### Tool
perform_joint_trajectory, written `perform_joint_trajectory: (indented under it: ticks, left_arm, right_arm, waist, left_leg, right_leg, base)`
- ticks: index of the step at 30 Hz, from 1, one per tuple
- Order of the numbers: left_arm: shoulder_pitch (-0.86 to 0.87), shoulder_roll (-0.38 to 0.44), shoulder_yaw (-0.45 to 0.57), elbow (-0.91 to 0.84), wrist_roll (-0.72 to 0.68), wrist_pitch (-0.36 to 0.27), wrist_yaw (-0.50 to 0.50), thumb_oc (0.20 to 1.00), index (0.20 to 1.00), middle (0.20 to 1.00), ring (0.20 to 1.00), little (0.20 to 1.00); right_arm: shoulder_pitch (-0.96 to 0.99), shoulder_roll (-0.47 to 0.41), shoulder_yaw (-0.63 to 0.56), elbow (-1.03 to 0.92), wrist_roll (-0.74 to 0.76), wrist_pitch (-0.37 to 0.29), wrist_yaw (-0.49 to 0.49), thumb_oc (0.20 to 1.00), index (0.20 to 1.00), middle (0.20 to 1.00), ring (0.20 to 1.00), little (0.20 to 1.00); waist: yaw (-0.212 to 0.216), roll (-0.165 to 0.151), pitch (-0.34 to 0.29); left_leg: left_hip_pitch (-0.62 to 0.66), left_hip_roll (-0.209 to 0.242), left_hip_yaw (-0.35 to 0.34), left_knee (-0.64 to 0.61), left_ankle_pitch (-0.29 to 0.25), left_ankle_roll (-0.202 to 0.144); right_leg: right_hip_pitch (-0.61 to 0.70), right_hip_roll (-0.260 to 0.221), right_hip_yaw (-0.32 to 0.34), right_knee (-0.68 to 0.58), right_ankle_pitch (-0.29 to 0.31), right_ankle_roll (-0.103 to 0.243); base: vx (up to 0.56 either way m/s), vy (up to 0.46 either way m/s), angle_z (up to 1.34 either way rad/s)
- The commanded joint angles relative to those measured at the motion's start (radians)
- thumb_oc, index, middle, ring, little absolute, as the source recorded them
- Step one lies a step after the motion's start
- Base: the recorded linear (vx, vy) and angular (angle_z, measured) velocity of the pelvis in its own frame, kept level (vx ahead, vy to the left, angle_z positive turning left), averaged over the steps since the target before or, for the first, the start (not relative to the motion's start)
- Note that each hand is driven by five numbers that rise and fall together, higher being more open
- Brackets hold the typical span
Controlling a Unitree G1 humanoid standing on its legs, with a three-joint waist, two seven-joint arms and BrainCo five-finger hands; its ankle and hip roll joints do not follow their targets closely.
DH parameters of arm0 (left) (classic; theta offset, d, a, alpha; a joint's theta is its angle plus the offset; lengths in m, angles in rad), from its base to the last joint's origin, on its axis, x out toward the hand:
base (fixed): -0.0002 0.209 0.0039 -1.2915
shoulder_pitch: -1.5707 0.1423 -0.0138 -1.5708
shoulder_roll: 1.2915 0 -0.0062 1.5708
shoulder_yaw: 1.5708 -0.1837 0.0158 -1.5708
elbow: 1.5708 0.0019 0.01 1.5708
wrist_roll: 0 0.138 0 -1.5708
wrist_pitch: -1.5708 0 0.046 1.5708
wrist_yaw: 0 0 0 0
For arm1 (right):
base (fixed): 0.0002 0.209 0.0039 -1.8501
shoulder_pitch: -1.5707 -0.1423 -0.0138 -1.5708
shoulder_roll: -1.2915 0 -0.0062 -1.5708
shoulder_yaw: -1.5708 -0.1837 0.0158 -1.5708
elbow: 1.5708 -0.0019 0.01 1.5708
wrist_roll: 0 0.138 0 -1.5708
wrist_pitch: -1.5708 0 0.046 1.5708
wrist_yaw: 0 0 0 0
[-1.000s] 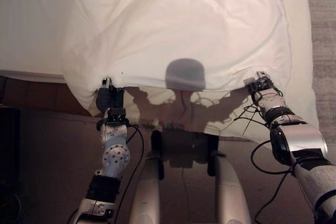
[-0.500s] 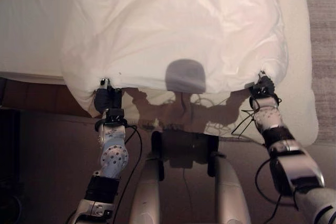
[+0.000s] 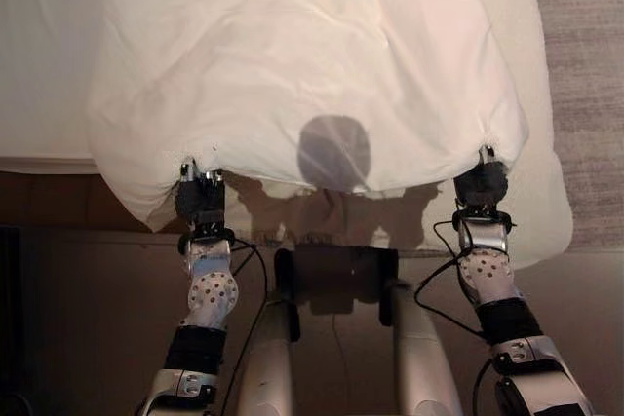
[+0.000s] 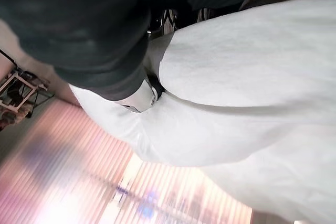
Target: Make the bed
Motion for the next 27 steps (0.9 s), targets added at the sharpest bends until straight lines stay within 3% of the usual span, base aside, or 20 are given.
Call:
perform_joint_trajectory:
  ticks: [1,9,12,18,21,23,25,27]
  left_arm:
    - [-0.049,0.043,0.042,0.062,-0.016,-0.010,-0.086,1.000,1.000,1.000,1.000,1.000]
    - [-0.106,0.078,0.064,0.152,-0.049,0.029,-0.206,1.000,1.000,1.000,1.000,1.000]
    - [-0.122,0.101,0.083,0.154,-0.068,0.049,-0.296,1.000,1.000,1.000,1.000,1.000]
    - [-0.122,0.147,0.124,0.215,-0.089,0.126,-0.432,1.000,1.000,1.000,1.000,1.000]
    - [-0.124,0.148,0.124,0.219,-0.090,0.128,-0.435,1.000,1.000,1.000,1.000,1.000]
    - [-0.142,0.208,0.103,0.336,-0.058,0.114,-0.273,1.000,1.000,1.000,1.000,1.000]
    - [-0.142,0.208,0.103,0.334,-0.058,0.114,-0.270,1.000,1.000,1.000,1.000,1.000]
    - [-0.150,0.249,0.064,0.384,-0.035,0.129,-0.153,1.000,1.000,1.000,1.000,1.000]
  right_arm:
    - [0.060,0.014,-0.026,-0.130,0.006,-0.065,0.093,0.200,0.200,0.200,0.200,0.200]
    - [0.108,-0.021,-0.046,-0.250,-0.012,-0.072,0.154,0.200,0.200,0.200,0.200,0.200]
    - [0.135,-0.040,-0.066,-0.281,-0.013,-0.065,0.185,0.200,0.200,0.200,0.200,0.200]
    - [0.182,-0.068,-0.102,-0.284,-0.022,-0.028,0.217,0.200,0.200,0.200,0.200,0.200]
    - [0.183,-0.067,-0.103,-0.284,-0.022,-0.027,0.217,0.200,0.200,0.200,0.200,0.200]
    - [0.176,-0.101,-0.077,-0.293,-0.014,-0.015,0.193,0.200,0.200,0.200,0.200,0.200]
    - [0.175,-0.102,-0.077,-0.292,-0.013,-0.015,0.193,0.200,0.200,0.200,0.200,0.200]
    - [0.151,-0.127,-0.053,-0.264,0.007,-0.010,0.169,0.200,0.200,0.200,0.200,0.200]
  waist:
    - [-0.033,-0.028,-0.086]
    - [-0.057,-0.042,-0.106]
    - [-0.067,-0.047,-0.111]
    - [-0.073,-0.054,-0.121]
    - [-0.073,-0.054,-0.122]
    - [-0.074,-0.047,-0.112]
    - [-0.075,-0.047,-0.111]
    - [-0.078,-0.037,-0.096]
  left_leg:
    - [-0.034,-0.081,0.027,-0.013,0.001,0.094]
    - [-0.047,-0.072,0.036,-0.002,-0.003,0.083]
    - [-0.045,-0.070,0.038,0.005,-0.015,0.082]
    - [-0.060,-0.065,0.043,0.012,-0.010,0.080]
    - [-0.061,-0.065,0.043,0.012,-0.010,0.080]
    - [-0.056,-0.065,0.047,0.007,-0.006,0.082]
    - [-0.054,-0.065,0.047,0.007,-0.006,0.082]
    - [-0.043,-0.067,0.049,0.010,-0.009,0.082]
  right_leg:
    - [0.035,0.075,0.031,-0.099,0.068,0.011]
    - [0.022,0.080,0.040,-0.097,0.071,0.013]
    - [0.022,0.083,0.047,-0.095,0.067,0.017]
    - [0.012,0.086,0.052,-0.103,0.079,0.020]
    - [0.011,0.087,0.052,-0.103,0.079,0.020]
    - [0.019,0.083,0.050,-0.104,0.082,0.019]
    - [0.020,0.083,0.050,-0.104,0.082,0.019]
    - [0.035,0.079,0.047,-0.104,0.078,0.020]
  base:
    - [0.00,-0.003,-0.04]
    - [0.00,0.000,0.00]
    - [0.00,0.000,0.00]
    - [-0.01,-0.001,-0.07]
    - [0.00,-0.003,-0.02]
    - [0.00,0.000,0.00]
    - [0.00,0.000,0.00]
    - [0.00,0.000,0.00]
